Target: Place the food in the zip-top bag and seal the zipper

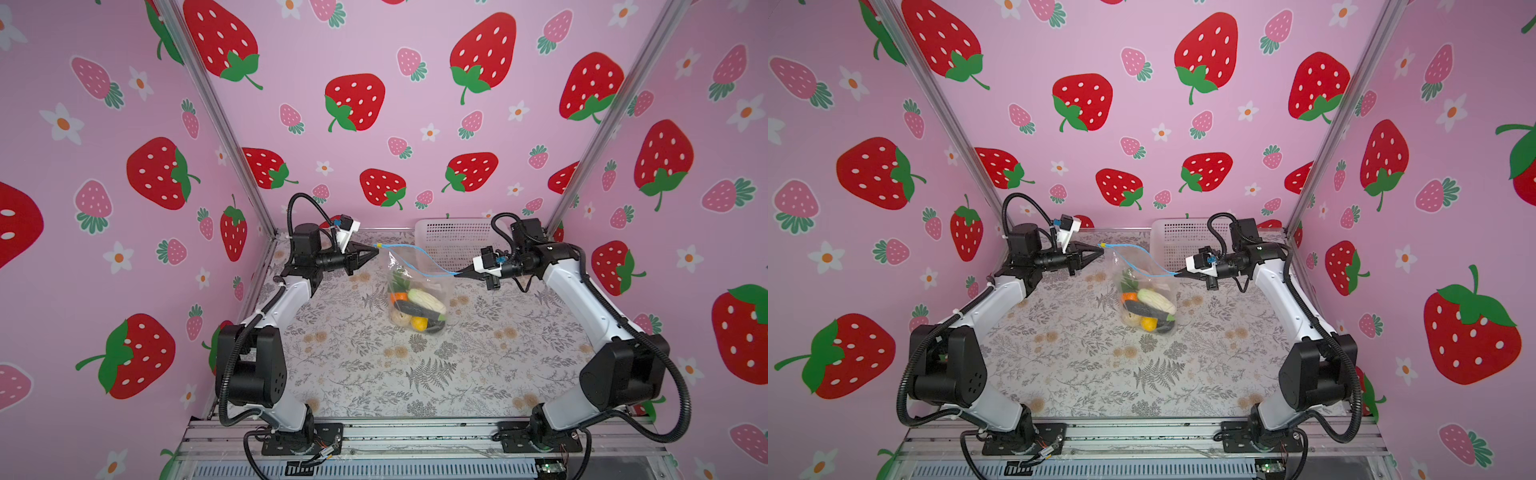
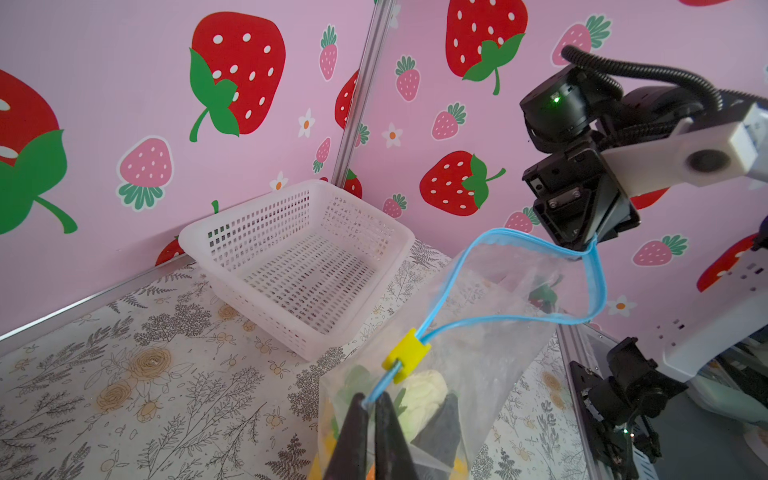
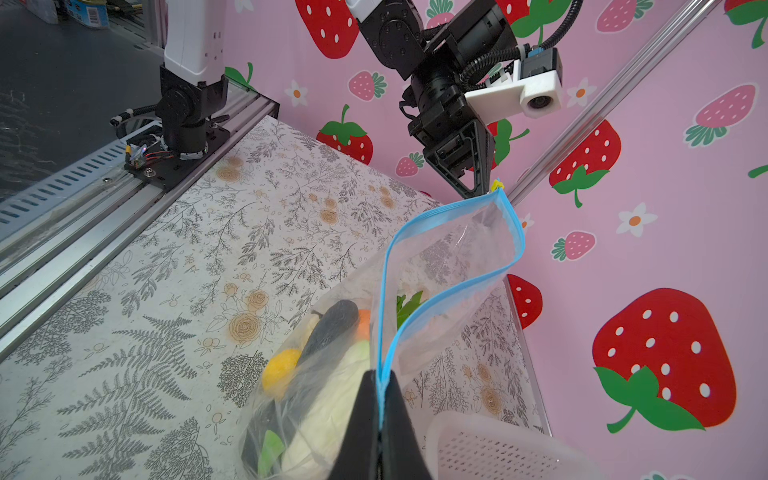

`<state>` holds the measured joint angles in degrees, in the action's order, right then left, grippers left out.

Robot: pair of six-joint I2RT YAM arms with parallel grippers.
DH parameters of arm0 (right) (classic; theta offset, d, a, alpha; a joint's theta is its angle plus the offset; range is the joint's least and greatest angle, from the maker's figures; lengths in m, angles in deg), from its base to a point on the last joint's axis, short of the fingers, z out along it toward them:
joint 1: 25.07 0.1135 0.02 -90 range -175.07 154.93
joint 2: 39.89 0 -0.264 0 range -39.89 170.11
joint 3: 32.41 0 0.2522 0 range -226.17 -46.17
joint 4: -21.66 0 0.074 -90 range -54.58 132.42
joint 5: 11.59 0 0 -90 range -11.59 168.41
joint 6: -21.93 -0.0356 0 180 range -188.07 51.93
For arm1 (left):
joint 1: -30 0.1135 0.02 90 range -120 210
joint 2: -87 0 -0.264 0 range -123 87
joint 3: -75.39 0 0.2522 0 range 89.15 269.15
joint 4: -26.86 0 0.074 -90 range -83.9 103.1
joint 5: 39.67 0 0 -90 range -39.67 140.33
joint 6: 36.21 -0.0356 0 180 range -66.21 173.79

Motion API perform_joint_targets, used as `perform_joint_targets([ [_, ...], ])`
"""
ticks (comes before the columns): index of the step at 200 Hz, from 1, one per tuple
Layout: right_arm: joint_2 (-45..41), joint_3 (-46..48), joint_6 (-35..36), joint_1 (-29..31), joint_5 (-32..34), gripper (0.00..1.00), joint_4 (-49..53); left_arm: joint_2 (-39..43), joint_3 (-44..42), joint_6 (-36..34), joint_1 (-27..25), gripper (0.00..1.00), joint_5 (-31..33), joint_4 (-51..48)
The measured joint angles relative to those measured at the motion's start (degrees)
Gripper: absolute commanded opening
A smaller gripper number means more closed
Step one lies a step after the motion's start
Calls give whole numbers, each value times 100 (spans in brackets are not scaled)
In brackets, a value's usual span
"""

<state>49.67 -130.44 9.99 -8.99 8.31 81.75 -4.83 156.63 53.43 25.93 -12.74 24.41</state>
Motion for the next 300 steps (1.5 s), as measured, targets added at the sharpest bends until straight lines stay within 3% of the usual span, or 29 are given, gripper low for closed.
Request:
perform_joint_targets([
  [83,-44,0,-90,-13,4,0,2,144,-7,251,-2,0,87,-175],
  [148,-468,0,-776,-11,31,0,-498,1871,-1008,734,-109,0,1121,-225],
  [216,-494,0,-1419,-7,155,0,-863,3119,-2055,1121,-184,0,1963,-452],
  [300,-476,68,-1410,-7,216,0,-824,3692,-2396,1244,-223,0,2398,-695],
])
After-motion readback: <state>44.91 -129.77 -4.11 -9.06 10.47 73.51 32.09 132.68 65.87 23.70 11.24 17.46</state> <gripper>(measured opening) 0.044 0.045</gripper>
